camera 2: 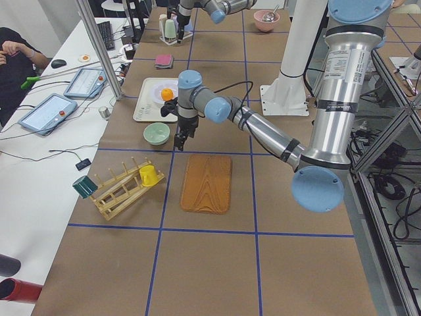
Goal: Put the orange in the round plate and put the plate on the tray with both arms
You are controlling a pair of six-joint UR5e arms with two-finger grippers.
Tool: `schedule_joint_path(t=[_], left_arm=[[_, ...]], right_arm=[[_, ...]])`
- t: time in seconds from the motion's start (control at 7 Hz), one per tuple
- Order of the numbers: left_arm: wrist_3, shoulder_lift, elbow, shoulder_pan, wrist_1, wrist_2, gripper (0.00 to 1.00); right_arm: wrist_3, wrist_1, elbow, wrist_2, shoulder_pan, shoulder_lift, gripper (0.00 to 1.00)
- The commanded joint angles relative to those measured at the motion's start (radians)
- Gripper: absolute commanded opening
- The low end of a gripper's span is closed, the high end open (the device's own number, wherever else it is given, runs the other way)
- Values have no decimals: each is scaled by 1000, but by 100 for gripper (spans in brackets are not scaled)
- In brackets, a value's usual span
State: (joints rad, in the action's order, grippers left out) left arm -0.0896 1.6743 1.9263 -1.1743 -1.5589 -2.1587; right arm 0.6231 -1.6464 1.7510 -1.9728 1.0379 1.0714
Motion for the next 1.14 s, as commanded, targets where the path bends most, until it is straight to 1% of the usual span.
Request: schedule_joint_path(t=[0.0, 0.14, 0.29, 0.43, 0.57, 0.71, 0.86, 1.0], left_arm=[[174, -11, -142, -180, 0, -87, 97], [174, -11, -185, -229, -1, -98, 98], [175, -11, -228, -276, -6, -98, 98], [175, -11, -272, -300, -15, -99, 99], [177, -11, -299, -304, -18, -99, 100], [176, -43, -315, -308, -36, -99, 100], [172, -50, -325, -309, -70, -99, 100], [169, -51, -326, -308, -70, -99, 100]], right_arm=[[-435, -180, 7, -251, 224, 89, 100], [-603, -250, -7, -282, 293, 129, 100], [-626, -289, -5, -350, 359, 190, 100], [-631, -279, -7, -435, 381, 310, 100], [-626, -279, -16, -443, 414, 365, 100], [-626, -273, -19, -445, 427, 416, 100], [-617, -215, -21, -434, 429, 435, 100], [-615, -196, -19, -423, 429, 449, 100]])
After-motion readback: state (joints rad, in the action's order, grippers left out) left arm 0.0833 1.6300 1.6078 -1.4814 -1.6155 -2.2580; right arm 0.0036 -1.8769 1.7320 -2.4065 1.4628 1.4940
